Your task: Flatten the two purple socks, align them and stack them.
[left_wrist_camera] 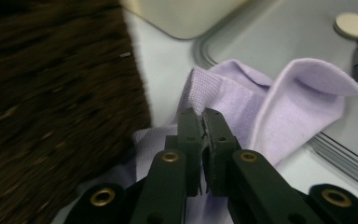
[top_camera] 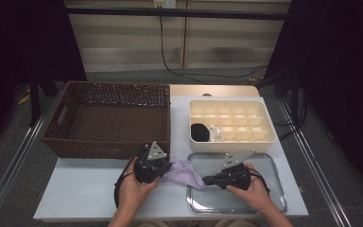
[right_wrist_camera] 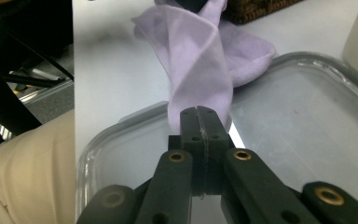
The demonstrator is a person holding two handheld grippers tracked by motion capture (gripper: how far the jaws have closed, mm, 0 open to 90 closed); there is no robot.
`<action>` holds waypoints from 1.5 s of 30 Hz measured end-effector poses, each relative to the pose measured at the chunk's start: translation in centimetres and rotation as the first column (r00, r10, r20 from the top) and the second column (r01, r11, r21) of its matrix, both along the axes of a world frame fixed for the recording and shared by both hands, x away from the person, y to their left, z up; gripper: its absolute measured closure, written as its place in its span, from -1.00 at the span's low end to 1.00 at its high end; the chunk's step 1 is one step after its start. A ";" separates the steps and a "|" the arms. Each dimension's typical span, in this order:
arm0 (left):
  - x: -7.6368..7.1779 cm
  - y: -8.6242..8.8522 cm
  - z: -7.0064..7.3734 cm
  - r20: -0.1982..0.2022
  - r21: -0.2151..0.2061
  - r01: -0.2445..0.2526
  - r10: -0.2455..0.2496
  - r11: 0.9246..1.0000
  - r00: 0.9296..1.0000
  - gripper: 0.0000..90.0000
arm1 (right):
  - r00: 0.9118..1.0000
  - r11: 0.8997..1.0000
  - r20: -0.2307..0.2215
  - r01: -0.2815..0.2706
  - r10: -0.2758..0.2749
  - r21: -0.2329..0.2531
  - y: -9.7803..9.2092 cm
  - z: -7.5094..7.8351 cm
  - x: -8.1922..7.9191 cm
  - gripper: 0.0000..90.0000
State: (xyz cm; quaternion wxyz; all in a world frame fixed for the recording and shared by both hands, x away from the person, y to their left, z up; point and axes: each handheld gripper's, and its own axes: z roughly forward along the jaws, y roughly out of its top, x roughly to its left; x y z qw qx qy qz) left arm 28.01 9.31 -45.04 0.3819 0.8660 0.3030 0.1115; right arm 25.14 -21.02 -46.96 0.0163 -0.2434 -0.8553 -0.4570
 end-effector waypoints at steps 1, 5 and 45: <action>0.0 0.2 -0.1 -0.011 -0.004 -0.002 0.002 1.000 1.000 0.93 | 1.000 1.000 -0.004 0.000 0.000 0.008 0.0 0.1 0.0 1.00; -0.3 -0.1 -0.5 -0.025 0.013 0.020 -0.019 1.000 0.999 0.93 | 0.999 0.999 -0.013 0.040 -0.039 0.028 0.2 -0.3 0.5 0.95; -0.4 0.5 -1.1 -0.061 0.030 -0.033 0.035 0.999 0.998 0.91 | 0.998 0.994 0.005 0.061 -0.062 0.089 -1.3 0.5 0.6 0.56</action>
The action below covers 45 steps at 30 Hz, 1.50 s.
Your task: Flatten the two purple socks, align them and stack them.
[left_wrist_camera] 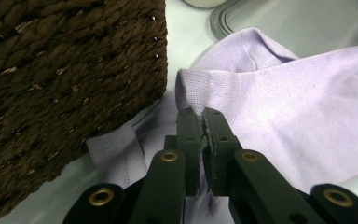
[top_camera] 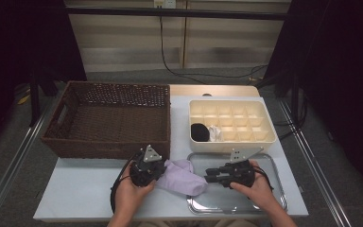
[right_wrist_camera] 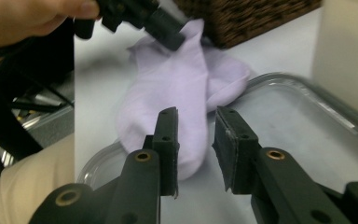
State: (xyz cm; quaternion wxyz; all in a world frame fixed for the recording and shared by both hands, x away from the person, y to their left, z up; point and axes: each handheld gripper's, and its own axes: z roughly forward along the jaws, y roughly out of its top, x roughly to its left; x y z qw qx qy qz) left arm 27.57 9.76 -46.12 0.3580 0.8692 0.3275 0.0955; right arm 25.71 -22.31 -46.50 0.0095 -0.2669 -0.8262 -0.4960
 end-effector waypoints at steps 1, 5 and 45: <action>0.0 0.0 0.0 0.002 0.007 0.001 -0.001 1.000 1.000 0.91 | 1.000 1.000 -0.004 0.012 -0.012 -0.001 0.0 0.0 0.1 0.56; 0.0 -0.1 0.0 0.000 0.007 0.004 -0.004 1.000 1.000 0.91 | 0.999 0.999 -0.036 0.002 -0.004 -0.051 1.2 -0.8 0.2 0.49; 0.0 1.1 -0.4 -0.013 0.008 -0.061 0.061 0.998 0.998 0.44 | 0.992 0.971 0.011 0.124 -0.124 -0.205 1.7 -1.4 1.0 0.45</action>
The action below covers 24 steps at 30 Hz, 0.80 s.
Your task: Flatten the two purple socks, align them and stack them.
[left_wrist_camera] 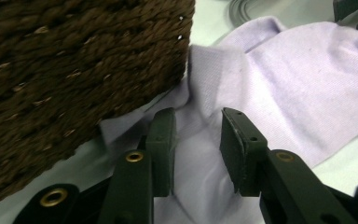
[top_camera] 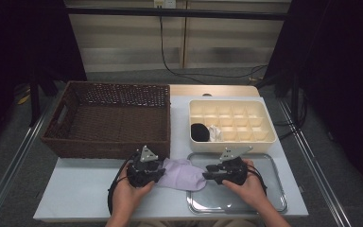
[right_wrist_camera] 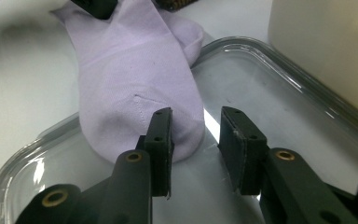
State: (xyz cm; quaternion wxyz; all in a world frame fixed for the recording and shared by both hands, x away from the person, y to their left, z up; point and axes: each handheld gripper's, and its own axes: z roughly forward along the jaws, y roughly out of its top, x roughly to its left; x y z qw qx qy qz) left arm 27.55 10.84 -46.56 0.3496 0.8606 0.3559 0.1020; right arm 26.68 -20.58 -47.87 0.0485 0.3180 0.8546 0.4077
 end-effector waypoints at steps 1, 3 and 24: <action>0.0 0.1 0.0 0.000 0.003 0.001 -0.001 1.000 1.000 0.43 | 1.000 1.000 0.002 0.001 -0.001 -0.010 0.1 0.0 0.0 0.46; 0.0 0.3 0.0 -0.005 0.007 -0.008 0.008 1.000 1.000 0.43 | 1.000 0.999 0.015 0.000 0.001 -0.033 0.2 -0.1 0.1 0.48; -0.3 1.2 0.5 0.004 0.028 -0.028 0.028 0.999 1.000 0.58 | 0.996 0.997 0.051 0.071 -0.069 -0.039 -1.2 -0.1 0.7 0.65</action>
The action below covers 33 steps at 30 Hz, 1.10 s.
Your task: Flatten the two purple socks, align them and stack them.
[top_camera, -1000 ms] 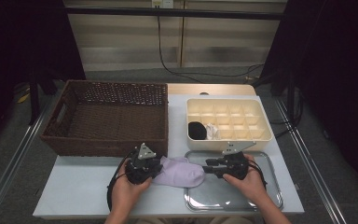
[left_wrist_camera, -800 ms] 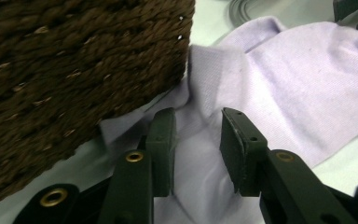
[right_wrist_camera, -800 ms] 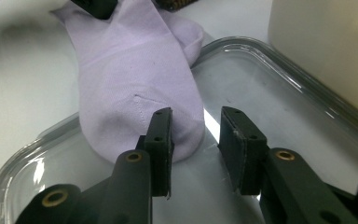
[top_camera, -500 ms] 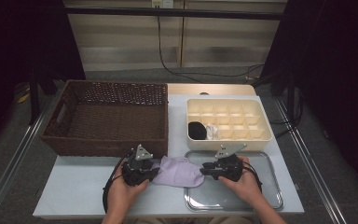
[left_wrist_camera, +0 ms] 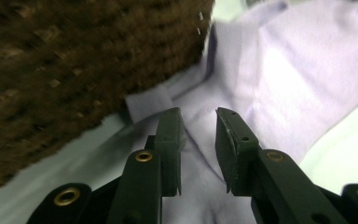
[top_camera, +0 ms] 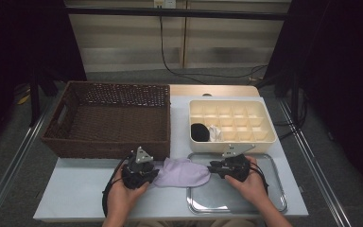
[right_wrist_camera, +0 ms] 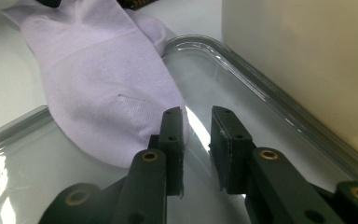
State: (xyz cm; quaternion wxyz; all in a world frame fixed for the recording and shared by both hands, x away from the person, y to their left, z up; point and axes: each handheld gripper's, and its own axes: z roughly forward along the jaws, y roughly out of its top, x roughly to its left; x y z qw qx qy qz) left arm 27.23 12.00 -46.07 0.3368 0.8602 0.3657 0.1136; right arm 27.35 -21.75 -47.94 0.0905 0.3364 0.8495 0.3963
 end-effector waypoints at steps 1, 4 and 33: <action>0.0 0.0 0.0 0.004 0.005 0.000 0.000 1.000 1.000 0.58 | 1.000 1.000 -0.001 0.001 -0.001 0.004 0.0 0.1 -0.2 0.63; 0.1 -0.2 -0.4 -0.014 0.011 0.011 -0.011 1.000 1.000 0.58 | 1.000 1.000 -0.008 0.003 -0.003 0.020 -0.2 0.3 -0.7 0.59; -1.3 -0.4 1.4 0.014 -0.006 0.047 -0.047 0.999 0.999 0.97 | 0.998 0.998 -0.062 -0.014 0.018 0.065 0.8 -0.3 -1.2 0.64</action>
